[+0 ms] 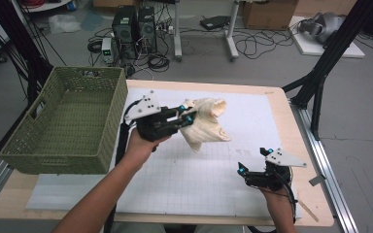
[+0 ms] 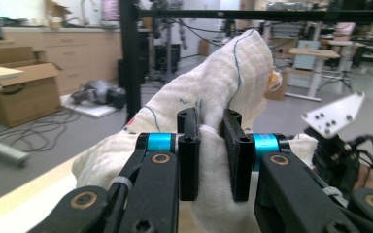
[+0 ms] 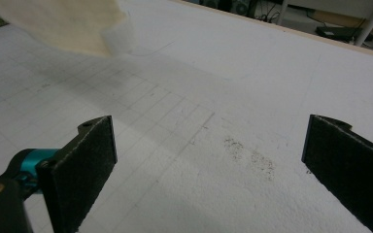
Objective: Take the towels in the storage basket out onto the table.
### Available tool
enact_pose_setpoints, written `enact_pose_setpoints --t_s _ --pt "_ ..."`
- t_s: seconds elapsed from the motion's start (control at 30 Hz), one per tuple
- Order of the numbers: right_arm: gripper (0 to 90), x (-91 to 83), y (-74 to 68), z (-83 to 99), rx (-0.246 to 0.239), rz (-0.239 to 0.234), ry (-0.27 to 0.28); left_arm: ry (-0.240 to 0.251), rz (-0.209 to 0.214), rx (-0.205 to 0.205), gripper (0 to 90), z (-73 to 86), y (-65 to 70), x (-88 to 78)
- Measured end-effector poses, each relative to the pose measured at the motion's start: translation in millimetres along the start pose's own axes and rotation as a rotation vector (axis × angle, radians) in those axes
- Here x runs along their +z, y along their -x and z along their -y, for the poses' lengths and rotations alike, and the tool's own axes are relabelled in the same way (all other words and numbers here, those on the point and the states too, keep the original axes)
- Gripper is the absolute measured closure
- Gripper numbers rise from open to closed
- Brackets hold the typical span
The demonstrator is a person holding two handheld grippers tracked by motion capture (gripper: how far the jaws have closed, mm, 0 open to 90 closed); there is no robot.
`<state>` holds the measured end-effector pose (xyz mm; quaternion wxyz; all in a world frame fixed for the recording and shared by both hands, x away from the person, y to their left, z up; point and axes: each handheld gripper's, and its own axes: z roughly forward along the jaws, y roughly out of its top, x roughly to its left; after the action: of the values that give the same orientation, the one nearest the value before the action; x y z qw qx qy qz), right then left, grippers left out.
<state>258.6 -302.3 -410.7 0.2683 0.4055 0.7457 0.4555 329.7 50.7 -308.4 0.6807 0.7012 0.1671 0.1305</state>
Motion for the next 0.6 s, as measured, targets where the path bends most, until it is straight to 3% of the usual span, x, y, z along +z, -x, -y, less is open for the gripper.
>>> enact_pose_setpoints --t_s 0.13,0.3,0.6 --pt "4.8 -0.5 0.6 0.3 0.002 0.002 0.000 -0.032 0.020 0.000 78.7 22.1 3.6 12.6" --pt "4.8 -0.3 1.6 0.8 0.005 0.002 -0.003 -0.036 0.014 -0.050 78.4 52.8 1.3 11.2" --pt "4.9 1.0 0.8 0.9 0.006 0.003 -0.008 -0.106 -0.032 -0.115 77.8 93.7 -6.1 -25.9"
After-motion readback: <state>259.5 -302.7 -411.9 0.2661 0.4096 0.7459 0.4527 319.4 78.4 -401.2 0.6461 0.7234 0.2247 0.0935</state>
